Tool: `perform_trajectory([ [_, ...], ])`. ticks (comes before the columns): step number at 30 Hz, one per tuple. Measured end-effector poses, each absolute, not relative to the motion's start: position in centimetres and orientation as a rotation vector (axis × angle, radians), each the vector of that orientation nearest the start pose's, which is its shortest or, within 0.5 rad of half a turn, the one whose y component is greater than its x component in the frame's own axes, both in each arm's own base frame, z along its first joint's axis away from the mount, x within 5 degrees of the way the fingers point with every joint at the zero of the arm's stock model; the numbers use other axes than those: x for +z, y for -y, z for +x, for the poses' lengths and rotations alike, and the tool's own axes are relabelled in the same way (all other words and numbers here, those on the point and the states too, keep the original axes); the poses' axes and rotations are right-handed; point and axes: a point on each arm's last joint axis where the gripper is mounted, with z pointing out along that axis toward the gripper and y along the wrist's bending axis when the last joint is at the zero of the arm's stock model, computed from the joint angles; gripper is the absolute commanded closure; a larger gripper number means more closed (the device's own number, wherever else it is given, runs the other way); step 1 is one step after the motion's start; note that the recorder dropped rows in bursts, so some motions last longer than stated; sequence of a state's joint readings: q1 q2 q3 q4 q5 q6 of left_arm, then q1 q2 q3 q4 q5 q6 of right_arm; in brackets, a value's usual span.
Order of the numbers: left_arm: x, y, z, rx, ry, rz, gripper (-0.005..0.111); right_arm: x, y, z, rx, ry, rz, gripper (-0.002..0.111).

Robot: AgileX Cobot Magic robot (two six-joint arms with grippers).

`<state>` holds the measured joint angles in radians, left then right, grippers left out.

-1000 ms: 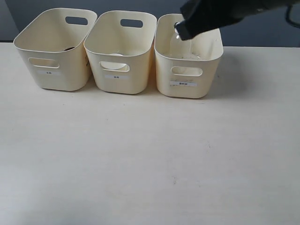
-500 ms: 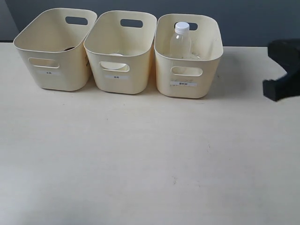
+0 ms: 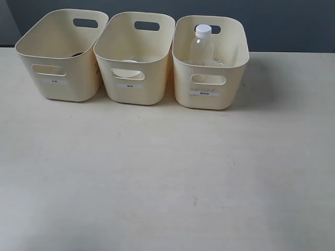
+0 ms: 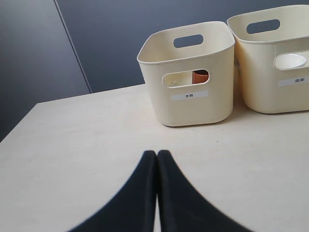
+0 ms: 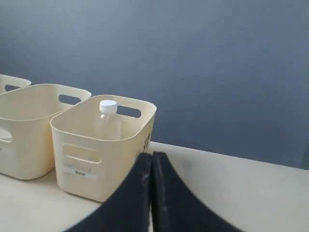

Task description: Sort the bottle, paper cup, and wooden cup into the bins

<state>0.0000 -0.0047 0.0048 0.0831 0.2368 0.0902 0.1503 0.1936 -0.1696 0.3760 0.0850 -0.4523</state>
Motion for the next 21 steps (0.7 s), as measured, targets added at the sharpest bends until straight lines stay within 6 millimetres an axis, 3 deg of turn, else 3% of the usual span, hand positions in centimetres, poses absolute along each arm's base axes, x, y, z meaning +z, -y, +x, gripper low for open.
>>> perform_trajectory([
  [21, 19.0, -0.2, 5.5, 0.143, -1.717, 0.133, 0.107, 23.6, -1.1, 4.9, 0.085, -1.573, -0.152, 0.109],
])
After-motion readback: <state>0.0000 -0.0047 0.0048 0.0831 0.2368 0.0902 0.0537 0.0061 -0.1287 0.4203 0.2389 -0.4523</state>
